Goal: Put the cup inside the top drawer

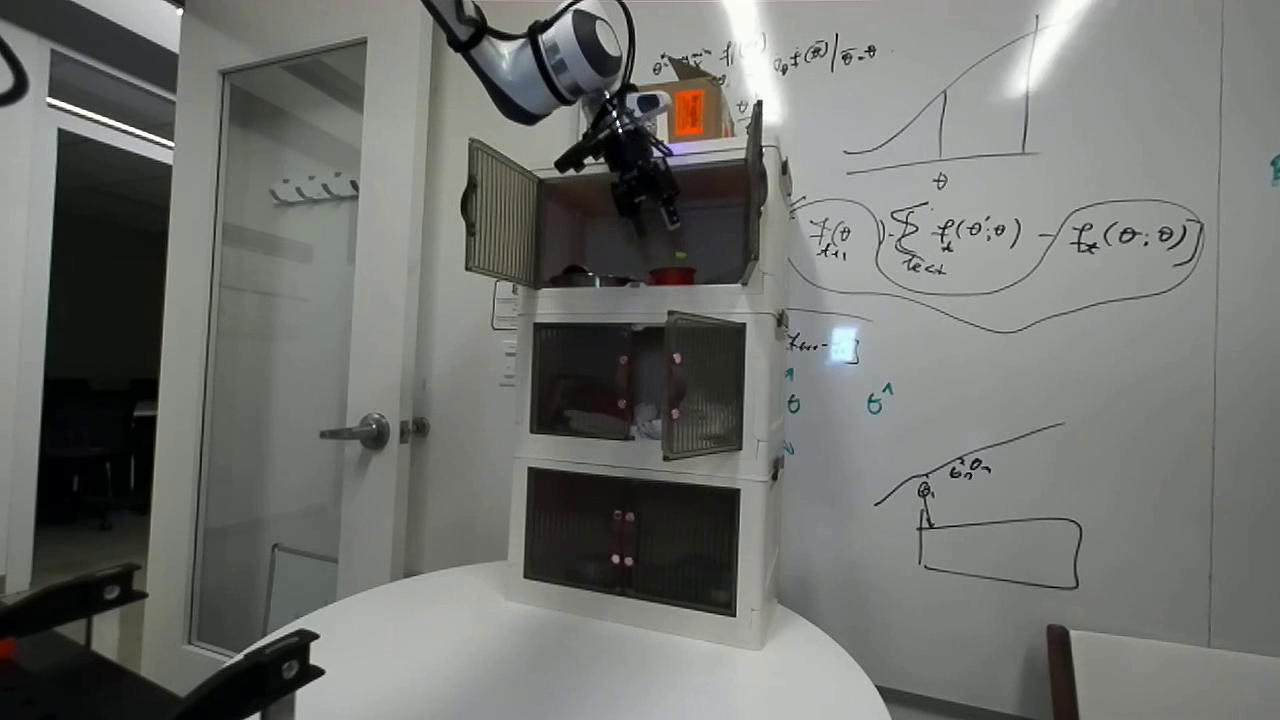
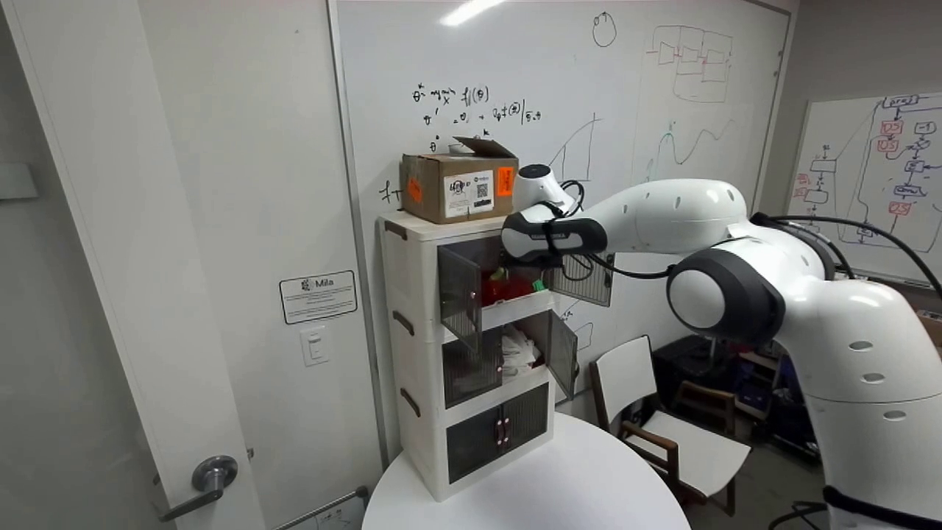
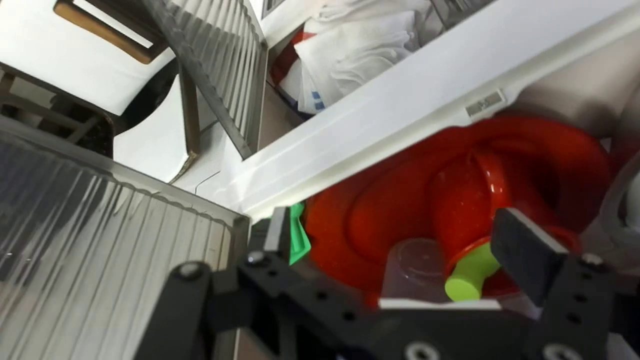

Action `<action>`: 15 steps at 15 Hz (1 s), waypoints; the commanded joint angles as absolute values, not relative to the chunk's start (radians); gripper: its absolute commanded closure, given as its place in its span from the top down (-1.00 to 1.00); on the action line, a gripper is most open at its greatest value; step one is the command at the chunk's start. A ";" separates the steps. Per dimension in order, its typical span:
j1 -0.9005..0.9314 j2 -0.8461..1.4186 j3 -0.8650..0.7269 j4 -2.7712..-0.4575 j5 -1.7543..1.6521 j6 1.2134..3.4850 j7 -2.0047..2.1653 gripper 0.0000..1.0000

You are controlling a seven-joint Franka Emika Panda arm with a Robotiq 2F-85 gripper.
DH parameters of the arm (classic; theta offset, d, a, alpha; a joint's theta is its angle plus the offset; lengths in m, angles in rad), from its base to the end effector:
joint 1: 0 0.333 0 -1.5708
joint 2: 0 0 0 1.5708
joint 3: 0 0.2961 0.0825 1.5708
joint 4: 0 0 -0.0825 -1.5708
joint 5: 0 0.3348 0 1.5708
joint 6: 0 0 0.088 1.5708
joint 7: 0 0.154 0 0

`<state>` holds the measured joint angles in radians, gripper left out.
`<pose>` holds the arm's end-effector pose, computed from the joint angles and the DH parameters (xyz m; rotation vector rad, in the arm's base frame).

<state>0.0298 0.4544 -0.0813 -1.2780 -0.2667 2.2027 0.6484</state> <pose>0.6950 -0.0433 0.4970 2.7866 -0.8263 0.7901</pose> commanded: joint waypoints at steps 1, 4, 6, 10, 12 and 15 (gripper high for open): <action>-0.012 0.308 -0.026 -1.523 -0.216 2.253 0.455 1.00; -0.019 0.230 -0.023 -1.668 -0.087 2.267 0.285 1.00; -0.027 0.165 -0.022 -1.768 -0.026 2.264 0.192 1.00; -0.023 0.001 -0.034 -1.968 -0.035 2.343 0.102 1.00; -0.020 -0.088 -0.032 -2.068 -0.027 2.406 0.046 1.00; -0.007 -0.233 -0.031 -2.223 -0.004 2.509 -0.039 1.00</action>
